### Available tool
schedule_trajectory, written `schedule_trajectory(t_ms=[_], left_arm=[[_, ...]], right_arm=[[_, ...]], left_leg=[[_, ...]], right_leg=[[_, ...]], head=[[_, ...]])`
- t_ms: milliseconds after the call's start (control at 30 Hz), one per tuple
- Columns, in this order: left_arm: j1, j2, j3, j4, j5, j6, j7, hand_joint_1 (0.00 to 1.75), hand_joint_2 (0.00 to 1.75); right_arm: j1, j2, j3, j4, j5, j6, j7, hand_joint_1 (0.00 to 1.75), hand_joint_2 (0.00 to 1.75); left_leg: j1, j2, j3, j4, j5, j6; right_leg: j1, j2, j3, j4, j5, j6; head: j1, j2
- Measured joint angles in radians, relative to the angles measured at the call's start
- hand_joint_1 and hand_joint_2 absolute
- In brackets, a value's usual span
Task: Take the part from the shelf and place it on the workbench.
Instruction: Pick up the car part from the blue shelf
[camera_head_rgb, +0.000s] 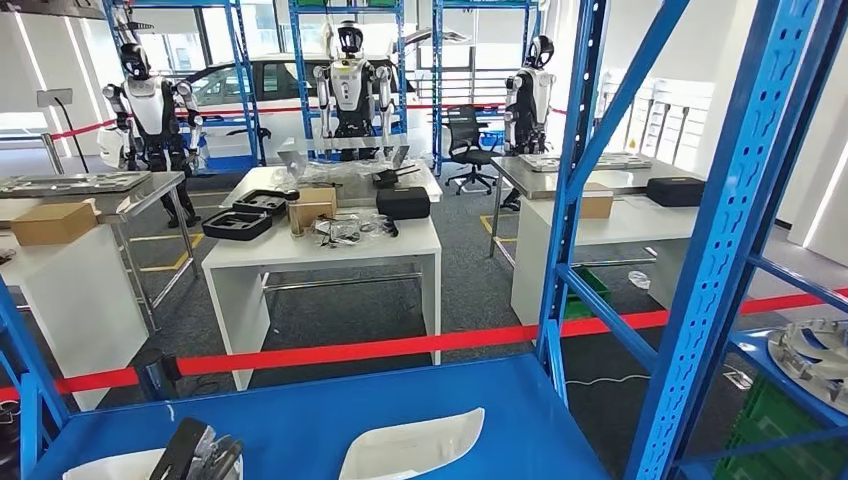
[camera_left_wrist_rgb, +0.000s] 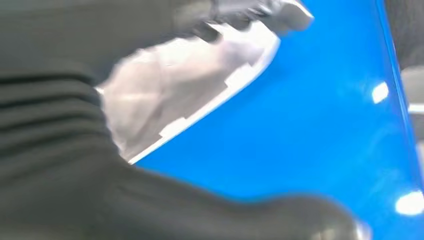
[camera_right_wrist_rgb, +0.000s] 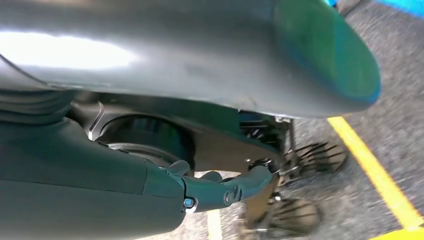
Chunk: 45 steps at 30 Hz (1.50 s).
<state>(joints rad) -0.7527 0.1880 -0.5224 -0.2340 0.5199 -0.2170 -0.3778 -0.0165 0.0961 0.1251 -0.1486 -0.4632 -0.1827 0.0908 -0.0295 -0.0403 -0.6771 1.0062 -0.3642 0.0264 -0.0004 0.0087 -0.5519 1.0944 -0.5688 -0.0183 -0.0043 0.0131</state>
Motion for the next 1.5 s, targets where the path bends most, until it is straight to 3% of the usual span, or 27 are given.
schedule_trajectory(t_ms=[33,67,133,200,267,333,367,400,433,500,533,600,700,867,1033,1300,1500], left_arm=[[0.017,-0.007,0.035,-0.004,0.007,-0.008,-0.012,0.0,0.44],[0.028,-0.013,0.062,-0.008,0.013,-0.017,-0.02,0.0,0.0],[0.054,-0.021,0.112,-0.021,0.031,-0.053,-0.049,0.0,0.0],[0.092,-0.031,0.155,-0.036,0.039,-0.094,-0.102,0.0,0.0],[0.129,-0.048,0.178,-0.047,0.019,-0.107,-0.15,0.0,0.0],[0.157,-0.068,0.184,-0.061,-0.009,-0.106,-0.18,0.0,0.0],[0.166,-0.075,0.186,-0.068,-0.023,-0.104,-0.189,0.0,0.0],[0.172,-0.082,0.187,-0.076,-0.037,-0.102,-0.195,0.0,0.0],[0.175,-0.085,0.188,-0.083,-0.052,-0.099,-0.198,0.0,0.0],[0.179,-0.09,0.19,-0.095,-0.075,-0.095,-0.208,0.0,0.0],[0.18,-0.093,0.191,-0.102,-0.08,-0.096,-0.214,0.0,0.0],[0.183,-0.101,0.202,-0.116,-0.073,-0.116,-0.231,0.0,0.0],[0.19,-0.115,0.237,-0.149,-0.03,-0.195,-0.265,0.0,0.0],[0.19,-0.139,0.321,-0.306,0.02,-0.283,-0.272,0.0,0.0],[0.187,-0.161,0.378,-0.545,-0.004,-0.203,-0.188,0.0,0.0],[0.203,-0.181,0.393,-0.782,-0.122,-0.068,-0.166,0.0,0.0],[0.237,-0.18,0.384,-0.847,-0.37,0.019,-0.179,0.0,0.0]], right_arm=[[-0.001,0.0,-0.002,0.0,-0.001,0.0,0.0,0.0,0.0],[-0.002,0.0,-0.004,0.001,-0.001,-0.001,0.0,0.0,0.0],[-0.004,0.0,-0.005,0.001,0.0,-0.004,0.0,0.0,0.0],[-0.006,0.002,-0.006,0.0,0.004,-0.008,-0.001,0.0,0.0],[-0.007,0.003,-0.006,0.0,0.008,-0.009,-0.005,0.0,0.0],[-0.007,0.002,-0.006,0.0,0.01,-0.009,-0.009,0.0,0.0],[-0.006,0.002,-0.006,0.0,0.011,-0.009,-0.011,0.0,0.0],[-0.006,0.002,-0.006,0.0,0.013,-0.008,-0.012,0.0,0.0],[-0.007,0.002,-0.006,0.0,0.015,-0.008,-0.012,0.0,0.0],[-0.007,0.002,-0.006,0.0,0.019,-0.007,-0.01,0.0,0.0],[-0.008,0.002,-0.006,0.0,0.021,-0.007,-0.007,0.0,0.0],[-0.01,0.002,-0.006,0.0,0.023,-0.007,-0.001,0.0,0.0],[-0.012,0.001,-0.005,0.0,0.028,-0.007,0.009,0.0,0.0],[-0.017,0.001,-0.002,0.0,0.034,-0.006,0.015,0.0,0.0],[-0.018,0.001,-0.002,0.0,0.032,-0.005,0.0,0.0,0.0],[-0.018,0.002,-0.002,0.0,0.026,-0.006,-0.001,0.0,0.0],[-0.018,0.001,-0.001,0.0,0.027,-0.004,0.005,0.0,0.0]], left_leg=[[-0.002,-0.003,0.008,0.001,-0.006,-0.003],[-0.002,-0.007,0.012,0.002,-0.009,-0.006],[-0.004,-0.014,0.018,-0.002,-0.011,-0.014],[-0.006,-0.004,0.016,0.011,-0.025,-0.027],[0.002,0.017,-0.024,0.099,-0.075,-0.043],[0.018,0.03,-0.089,0.234,-0.132,-0.058],[0.025,0.033,-0.109,0.275,-0.142,-0.064],[0.031,0.035,-0.11,0.279,-0.132,-0.07],[0.037,0.036,-0.09,0.242,-0.104,-0.074],[0.043,0.037,-0.015,0.104,-0.043,-0.081],[0.043,0.037,0.017,0.047,-0.029,-0.079],[0.041,0.036,0.041,0.002,-0.034,-0.073],[0.041,0.034,0.039,-0.002,-0.035,-0.064],[0.039,0.033,0.039,-0.001,-0.04,-0.051],[0.038,0.035,0.039,0.0,-0.04,-0.045],[0.038,0.035,0.039,0.0,-0.038,-0.043],[0.038,0.034,0.04,-0.002,-0.038,-0.043]], right_leg=[[0.002,0.001,0.006,-0.041,0.028,-0.007],[0.004,0.001,0.009,-0.061,0.036,-0.012],[0.002,0.0,0.019,-0.073,0.034,-0.019],[-0.005,-0.003,0.034,-0.085,0.039,-0.026],[-0.011,-0.007,0.045,-0.094,0.041,-0.032],[-0.013,-0.012,0.047,-0.094,0.039,-0.032],[-0.014,-0.014,0.049,-0.094,0.037,-0.03],[-0.018,-0.016,0.052,-0.094,0.034,-0.027],[-0.021,-0.016,0.057,-0.093,0.029,-0.023],[-0.027,-0.015,0.066,-0.092,0.018,-0.01],[-0.028,-0.015,0.068,-0.09,0.013,-0.003],[-0.025,-0.014,0.068,-0.089,0.008,0.006],[-0.024,-0.014,0.072,-0.097,0.01,0.001],[-0.024,-0.017,0.08,-0.117,0.014,0.009],[-0.025,-0.016,0.081,-0.122,0.018,0.026],[-0.024,-0.016,0.081,-0.12,0.018,0.028],[-0.024,-0.016,0.08,-0.119,0.017,0.029]], head=[[-0.001,0.0],[-0.002,0.0],[-0.002,0.0],[-0.003,0.0],[-0.007,0.0],[-0.009,0.0],[-0.008,0.0],[-0.008,0.0],[-0.008,0.0],[-0.009,0.0],[-0.009,0.0],[-0.008,0.0],[-0.004,0.0],[-0.001,0.0],[-0.001,0.0],[-0.001,0.0],[-0.001,0.0]])
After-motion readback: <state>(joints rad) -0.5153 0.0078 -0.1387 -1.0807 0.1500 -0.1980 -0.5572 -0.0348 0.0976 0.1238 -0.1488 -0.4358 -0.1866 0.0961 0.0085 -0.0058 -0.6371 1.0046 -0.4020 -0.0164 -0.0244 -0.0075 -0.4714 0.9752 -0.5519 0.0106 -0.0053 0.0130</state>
